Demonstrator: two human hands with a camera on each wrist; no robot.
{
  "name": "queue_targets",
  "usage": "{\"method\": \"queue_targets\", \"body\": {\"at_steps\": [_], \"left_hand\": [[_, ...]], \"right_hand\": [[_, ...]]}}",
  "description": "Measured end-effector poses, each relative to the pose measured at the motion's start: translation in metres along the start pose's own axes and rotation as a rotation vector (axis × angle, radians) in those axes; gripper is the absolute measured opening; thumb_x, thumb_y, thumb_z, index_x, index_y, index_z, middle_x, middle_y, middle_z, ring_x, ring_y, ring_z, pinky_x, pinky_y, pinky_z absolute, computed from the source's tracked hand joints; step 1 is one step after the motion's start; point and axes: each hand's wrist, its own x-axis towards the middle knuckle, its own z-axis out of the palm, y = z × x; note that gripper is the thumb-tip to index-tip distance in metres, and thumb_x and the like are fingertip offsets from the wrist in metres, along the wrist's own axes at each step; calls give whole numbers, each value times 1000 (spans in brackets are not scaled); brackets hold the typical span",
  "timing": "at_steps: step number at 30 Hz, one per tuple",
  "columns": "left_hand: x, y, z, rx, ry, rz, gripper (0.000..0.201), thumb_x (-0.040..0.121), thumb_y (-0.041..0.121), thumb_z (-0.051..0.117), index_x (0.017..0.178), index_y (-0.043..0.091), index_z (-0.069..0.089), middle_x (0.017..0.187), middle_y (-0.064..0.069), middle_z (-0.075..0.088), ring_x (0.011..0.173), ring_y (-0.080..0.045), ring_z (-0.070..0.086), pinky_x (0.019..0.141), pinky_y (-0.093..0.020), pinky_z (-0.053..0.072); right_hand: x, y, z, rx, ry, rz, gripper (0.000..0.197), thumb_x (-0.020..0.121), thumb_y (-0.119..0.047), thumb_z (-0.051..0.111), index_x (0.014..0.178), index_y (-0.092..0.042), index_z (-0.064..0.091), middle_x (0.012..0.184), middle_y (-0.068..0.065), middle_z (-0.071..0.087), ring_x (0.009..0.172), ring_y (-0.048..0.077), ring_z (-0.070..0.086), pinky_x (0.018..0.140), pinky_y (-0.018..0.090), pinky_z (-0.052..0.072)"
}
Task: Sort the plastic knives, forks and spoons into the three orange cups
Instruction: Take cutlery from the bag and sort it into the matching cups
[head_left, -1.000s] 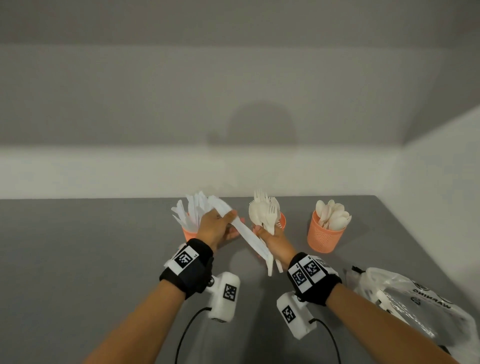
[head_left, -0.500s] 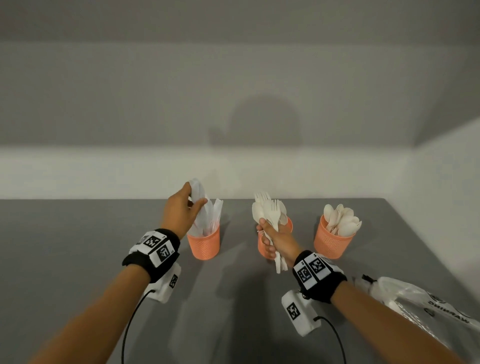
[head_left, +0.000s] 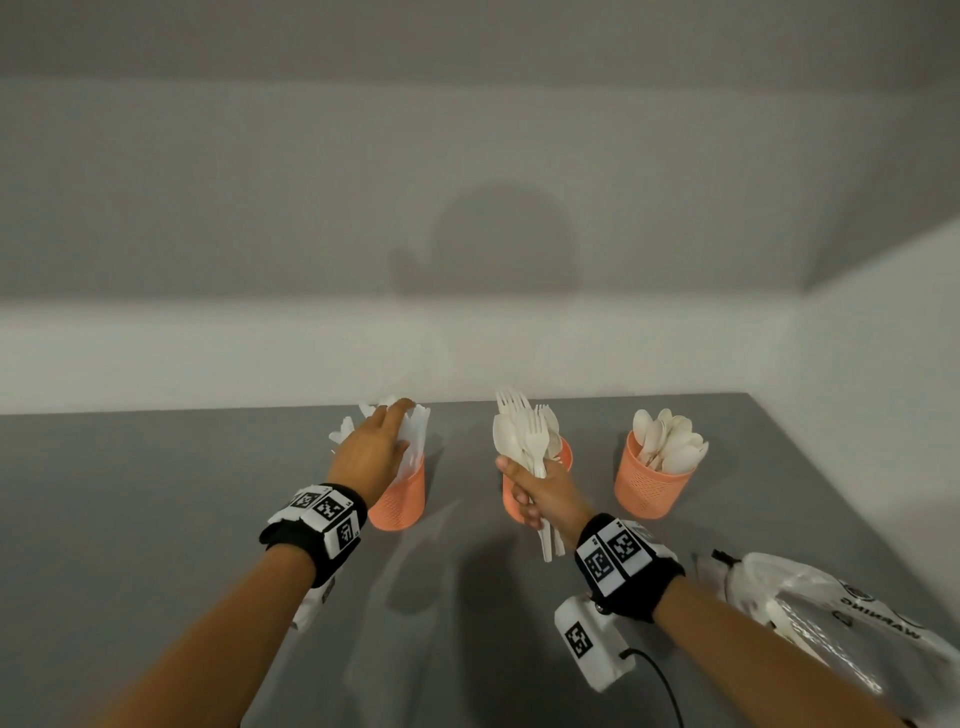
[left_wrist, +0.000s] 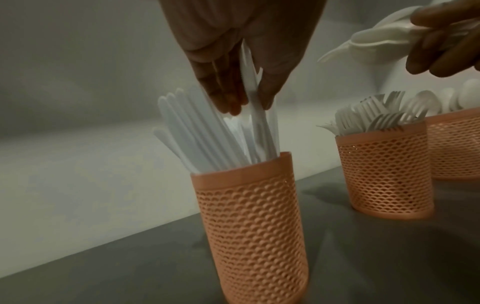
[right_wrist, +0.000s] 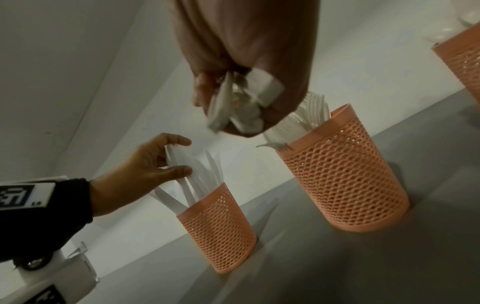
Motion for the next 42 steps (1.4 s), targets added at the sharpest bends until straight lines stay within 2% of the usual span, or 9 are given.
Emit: {"method": "queue_targets", "body": {"at_steps": [5, 9, 12, 17, 21, 25, 30, 36, 42], "left_hand": [[7, -5, 11, 159, 36, 97, 27, 74, -4, 68, 100, -7, 65, 119, -27, 58, 86, -40, 67, 65, -41, 56], [7, -6, 21, 272, -22, 120, 43, 88, 24, 36, 96, -7, 65, 112, -26, 63, 98, -39, 65, 89, -50, 50], [5, -9, 24, 281, -82, 71, 66, 87, 41, 22, 111, -6, 62, 121, -26, 60, 110, -38, 60, 99, -56, 41], [6, -8, 19, 270, -147, -24, 124, 58, 75, -35, 148, 7, 17, 153, -16, 26, 144, -29, 19, 116, -49, 3], [1, 31, 1, 19, -4, 3, 89, 84, 71, 5, 149, 11, 13, 156, -11, 20, 146, -24, 13, 118, -41, 6], [-11, 94, -5, -541, 96, -55, 26, 93, 24, 51, 110, 8, 62, 107, -9, 64, 95, -21, 59, 82, -27, 45], [-19, 134, 25, -850, -104, -232, 16, 81, 28, 68, 83, 14, 61, 72, -2, 58, 65, -17, 52, 69, -37, 49], [-15, 148, 46, -1106, -166, -451, 17, 87, 11, 62, 73, 8, 53, 57, -8, 52, 33, -6, 45, 37, -18, 41], [-10, 150, 44, -953, 51, -436, 19, 86, 9, 57, 70, 13, 46, 62, -8, 59, 54, -24, 61, 63, -37, 55]], "right_hand": [[-3, -1, -3, 15, 23, 2, 26, 91, -35, 56, 71, -24, 44, 36, -9, 40, 31, 4, 33, 34, 17, 31], [-6, 0, -5, 28, 21, 13, 32, 91, -35, 56, 74, -10, 47, 38, -8, 40, 30, 5, 33, 34, 17, 32], [-10, -2, -8, 24, 1, -6, 29, 93, -33, 53, 73, -13, 48, 37, -8, 39, 31, 5, 34, 36, 18, 34], [-17, -5, -11, 26, 31, 0, 36, 93, -32, 54, 60, -19, 46, 35, -8, 37, 32, 6, 34, 38, 19, 35], [-13, 1, -9, -75, 144, -94, 15, 91, -23, 58, 87, -8, 58, 48, -10, 52, 38, 2, 47, 41, 16, 40], [-9, 10, -7, -241, 306, -145, 44, 84, -40, 50, 125, -25, 52, 117, -1, 62, 104, 17, 62, 92, 37, 49], [-17, 8, -10, -312, 359, -167, 43, 89, -40, 45, 125, -17, 51, 101, 1, 68, 93, 21, 66, 82, 40, 53], [-31, 7, -26, -312, 279, -167, 12, 92, -21, 48, 96, -18, 59, 77, -2, 65, 73, 16, 63, 67, 33, 52], [-55, 5, -35, -55, 151, -170, 8, 92, -27, 56, 87, -27, 51, 50, -6, 46, 36, 8, 35, 33, 18, 29]]}}
